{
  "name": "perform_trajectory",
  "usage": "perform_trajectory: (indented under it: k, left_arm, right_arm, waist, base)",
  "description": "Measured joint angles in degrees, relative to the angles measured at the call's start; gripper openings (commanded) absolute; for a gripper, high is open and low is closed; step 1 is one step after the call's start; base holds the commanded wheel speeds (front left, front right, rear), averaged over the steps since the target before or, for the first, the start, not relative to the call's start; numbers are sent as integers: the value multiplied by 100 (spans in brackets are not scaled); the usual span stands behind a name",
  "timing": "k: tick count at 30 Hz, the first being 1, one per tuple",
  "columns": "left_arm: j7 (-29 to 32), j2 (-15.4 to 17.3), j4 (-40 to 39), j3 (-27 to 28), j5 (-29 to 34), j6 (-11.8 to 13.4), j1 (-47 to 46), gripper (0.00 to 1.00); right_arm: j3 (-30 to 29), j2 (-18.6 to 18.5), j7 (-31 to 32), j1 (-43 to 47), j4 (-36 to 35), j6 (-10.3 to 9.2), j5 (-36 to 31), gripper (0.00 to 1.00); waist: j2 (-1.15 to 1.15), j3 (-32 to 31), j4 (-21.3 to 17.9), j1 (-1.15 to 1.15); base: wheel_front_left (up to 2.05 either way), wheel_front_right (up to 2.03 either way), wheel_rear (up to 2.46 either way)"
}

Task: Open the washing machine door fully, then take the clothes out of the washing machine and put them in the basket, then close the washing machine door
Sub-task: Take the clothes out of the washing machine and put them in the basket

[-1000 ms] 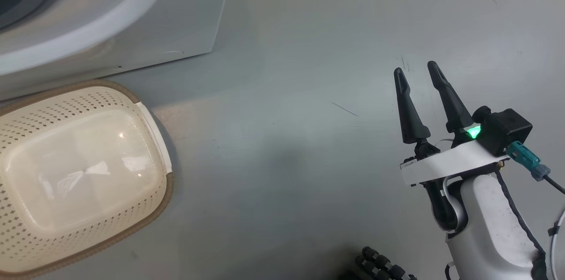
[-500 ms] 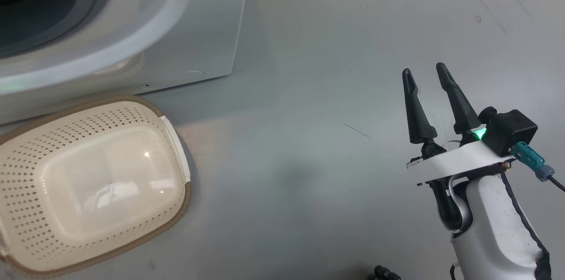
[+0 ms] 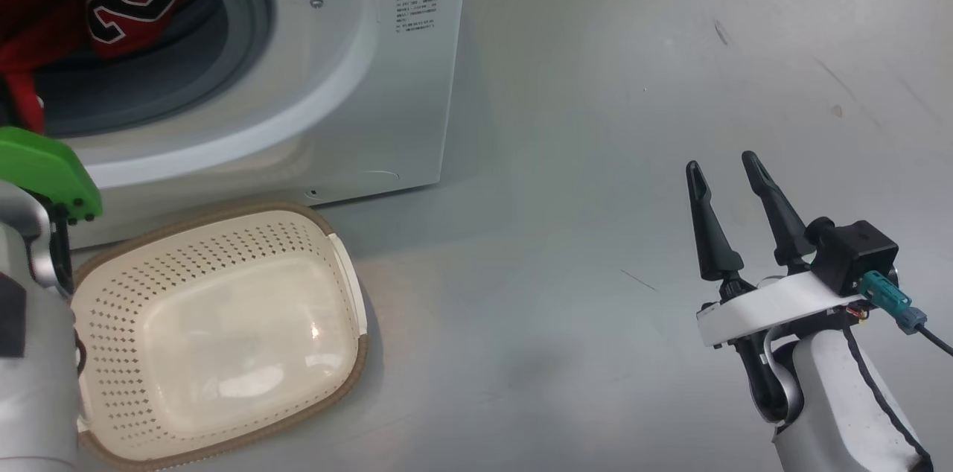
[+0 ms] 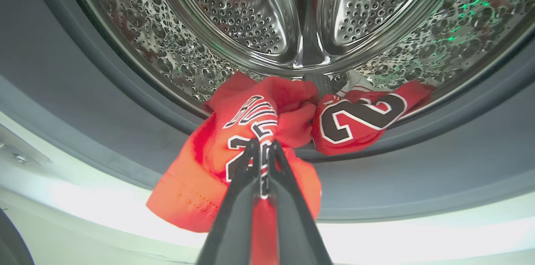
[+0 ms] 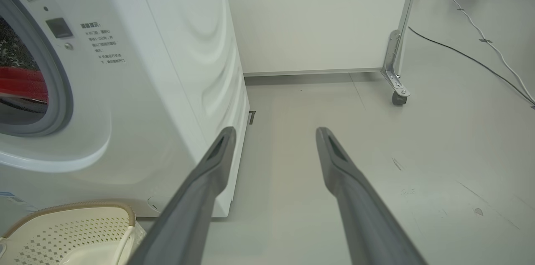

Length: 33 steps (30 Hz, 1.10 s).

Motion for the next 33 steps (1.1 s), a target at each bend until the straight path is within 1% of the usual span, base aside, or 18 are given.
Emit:
perform_trajectory:
  k: [6, 13, 17, 23, 30, 33]
  left_arm:
    - [-426, -198, 37, 24, -152, -204, 399, 0]
    - [-918, -352, -24, 77, -350, -401, 815, 0]
    - [-984, -422, -183, 90, -409, -542, 1022, 0]
    - [-1029, -471, -526, 88, -414, -688, 1315, 0]
    - [-1047, -571, -1141, 71, -414, -747, 1576, 0]
    - [-1051, -621, -1581, 71, -413, -787, 1649, 0]
  right_arm:
    - [0, -21, 0, 253, 73, 0, -33, 100]
    - [-4, -30, 0, 498, 118, 0, -52, 100]
    - [-1, -45, 0, 606, 129, 0, -66, 100]
    - [-20, -45, 0, 729, 123, 0, -86, 100]
    - [-32, -42, 0, 821, 102, 0, -91, 100]
    - [-38, -42, 0, 826, 70, 0, -94, 100]
  waist:
    - [0, -408, 172, 0]
    - [0, -842, 366, 0]
    - [0, -1060, 465, 0]
    - [0, -1324, 596, 0]
    - [0, -1495, 708, 0]
    - [0, -1521, 727, 0]
  base:
    - [0, 0, 0]
    - [0, 0, 0]
    - [0, 0, 0]
    - [0, 0, 0]
    - [0, 0, 0]
    - [0, 0, 0]
